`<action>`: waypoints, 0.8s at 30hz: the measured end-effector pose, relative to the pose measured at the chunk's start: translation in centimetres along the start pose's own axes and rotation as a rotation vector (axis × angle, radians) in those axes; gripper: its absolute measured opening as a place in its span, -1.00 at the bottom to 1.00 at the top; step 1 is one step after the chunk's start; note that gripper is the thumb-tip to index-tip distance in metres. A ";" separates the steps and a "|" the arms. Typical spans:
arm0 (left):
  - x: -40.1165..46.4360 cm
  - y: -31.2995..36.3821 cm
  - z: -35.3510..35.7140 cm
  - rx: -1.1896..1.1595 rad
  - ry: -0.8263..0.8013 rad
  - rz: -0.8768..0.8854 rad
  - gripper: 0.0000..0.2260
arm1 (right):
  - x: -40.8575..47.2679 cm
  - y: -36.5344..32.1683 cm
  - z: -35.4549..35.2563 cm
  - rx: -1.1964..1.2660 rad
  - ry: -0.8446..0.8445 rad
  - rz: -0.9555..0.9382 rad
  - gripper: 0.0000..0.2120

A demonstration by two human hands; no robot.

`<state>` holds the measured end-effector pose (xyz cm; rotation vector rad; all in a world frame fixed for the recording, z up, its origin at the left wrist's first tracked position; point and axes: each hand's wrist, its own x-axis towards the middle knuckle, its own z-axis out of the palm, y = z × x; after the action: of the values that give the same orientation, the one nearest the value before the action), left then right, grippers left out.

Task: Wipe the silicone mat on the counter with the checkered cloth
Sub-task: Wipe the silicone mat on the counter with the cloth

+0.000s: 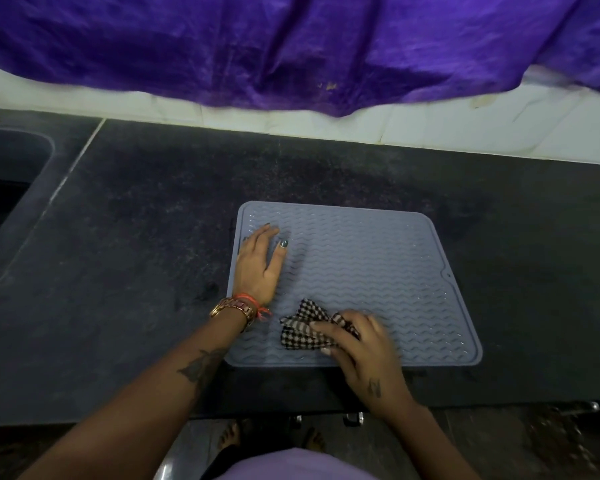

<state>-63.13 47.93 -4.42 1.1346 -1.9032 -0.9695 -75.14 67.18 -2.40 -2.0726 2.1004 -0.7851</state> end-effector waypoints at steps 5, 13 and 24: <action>0.0 0.1 -0.7 -0.132 0.030 -0.065 -0.58 | -1.3 -1.7 0.8 -0.053 -0.064 -0.076 -0.72; -0.2 -2.6 -4.8 0.412 -0.041 0.033 -0.54 | 0.2 -3.3 2.0 -0.036 -0.104 -0.157 -0.71; -0.8 -3.9 -6.4 0.587 -0.086 0.065 -0.63 | 3.5 -2.6 2.6 0.045 -0.087 -0.211 -0.71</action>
<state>-55.91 45.78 -4.92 1.3540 -2.3608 -0.4293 -71.97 63.19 -2.56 -2.2858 1.8251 -0.7429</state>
